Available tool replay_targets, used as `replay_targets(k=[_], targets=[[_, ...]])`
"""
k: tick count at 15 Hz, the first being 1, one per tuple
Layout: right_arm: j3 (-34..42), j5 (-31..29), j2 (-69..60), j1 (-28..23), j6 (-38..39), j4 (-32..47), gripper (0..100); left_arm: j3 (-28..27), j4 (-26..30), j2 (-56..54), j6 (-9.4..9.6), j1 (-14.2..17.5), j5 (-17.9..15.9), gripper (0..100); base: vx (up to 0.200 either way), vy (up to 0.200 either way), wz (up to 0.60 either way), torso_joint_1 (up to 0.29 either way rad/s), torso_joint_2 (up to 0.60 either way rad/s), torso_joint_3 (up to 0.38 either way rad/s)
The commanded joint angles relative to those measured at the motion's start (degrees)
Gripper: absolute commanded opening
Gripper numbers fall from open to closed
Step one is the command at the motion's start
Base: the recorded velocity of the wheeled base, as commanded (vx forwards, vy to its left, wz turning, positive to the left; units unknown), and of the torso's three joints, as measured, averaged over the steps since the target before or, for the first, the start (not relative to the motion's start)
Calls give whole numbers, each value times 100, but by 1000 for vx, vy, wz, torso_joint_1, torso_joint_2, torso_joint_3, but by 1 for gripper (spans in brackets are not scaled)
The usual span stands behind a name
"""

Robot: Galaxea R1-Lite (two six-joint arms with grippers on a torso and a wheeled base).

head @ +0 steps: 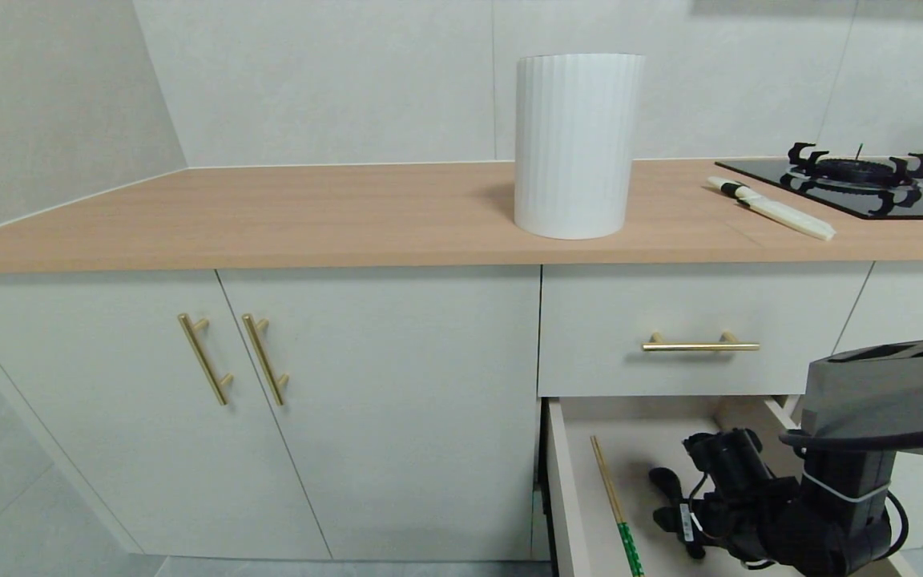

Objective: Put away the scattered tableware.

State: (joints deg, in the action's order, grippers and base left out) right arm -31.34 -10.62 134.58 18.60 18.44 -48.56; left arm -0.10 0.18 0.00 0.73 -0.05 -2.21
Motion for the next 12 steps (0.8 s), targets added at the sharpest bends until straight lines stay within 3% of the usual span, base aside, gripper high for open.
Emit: replay_targets(k=[1, 5, 12], targets=[[93, -2, -248, 3, -8, -5, 100, 1, -1, 0, -3, 5, 1, 100, 0, 0, 0, 0, 0, 0], [506, 60, -1927, 12, -25, 443, 100, 1, -1, 0, 6, -4, 1, 100, 0, 0, 0, 0, 0, 0], [-127, 367, -4661, 636, -16, 3599, 100, 1, -1, 0, 6, -4, 1, 100, 0, 0, 0, 0, 0, 0]])
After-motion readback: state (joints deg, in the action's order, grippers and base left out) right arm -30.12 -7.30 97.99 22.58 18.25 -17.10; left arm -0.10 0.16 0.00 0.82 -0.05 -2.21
